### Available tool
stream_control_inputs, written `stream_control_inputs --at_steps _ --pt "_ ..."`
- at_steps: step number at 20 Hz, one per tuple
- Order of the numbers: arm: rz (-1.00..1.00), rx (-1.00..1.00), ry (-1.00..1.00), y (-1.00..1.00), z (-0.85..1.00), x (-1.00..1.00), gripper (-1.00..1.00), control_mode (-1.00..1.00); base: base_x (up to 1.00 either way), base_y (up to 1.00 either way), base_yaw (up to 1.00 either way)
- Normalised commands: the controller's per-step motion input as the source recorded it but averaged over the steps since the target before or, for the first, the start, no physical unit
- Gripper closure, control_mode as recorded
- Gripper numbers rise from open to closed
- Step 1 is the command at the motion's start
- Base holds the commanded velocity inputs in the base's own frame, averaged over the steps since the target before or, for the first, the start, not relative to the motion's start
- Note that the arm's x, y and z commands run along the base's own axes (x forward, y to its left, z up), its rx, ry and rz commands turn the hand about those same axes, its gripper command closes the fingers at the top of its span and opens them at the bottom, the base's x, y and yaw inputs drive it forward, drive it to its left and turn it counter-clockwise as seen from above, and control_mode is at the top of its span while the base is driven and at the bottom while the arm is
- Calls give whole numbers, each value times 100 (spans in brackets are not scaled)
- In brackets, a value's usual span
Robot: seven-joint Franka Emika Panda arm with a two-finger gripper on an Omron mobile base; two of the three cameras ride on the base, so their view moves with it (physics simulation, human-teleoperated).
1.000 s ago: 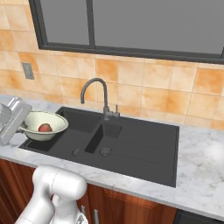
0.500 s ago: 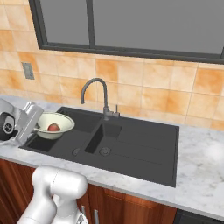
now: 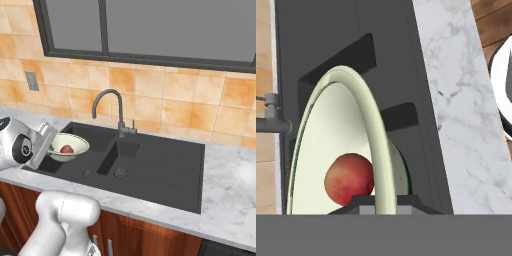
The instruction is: Pick the peach from the cabinet and place it in the bowl. Then pick the bowl and place it in the sink. Then turn on the sink facuet.
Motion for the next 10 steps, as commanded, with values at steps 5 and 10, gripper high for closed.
stream_control_inputs --at_steps 5,10 --pt "0 4 1 0 -27 23 100 -100 0 0 0" --pt "0 3 1 0 -21 22 100 -100 0 0 0"
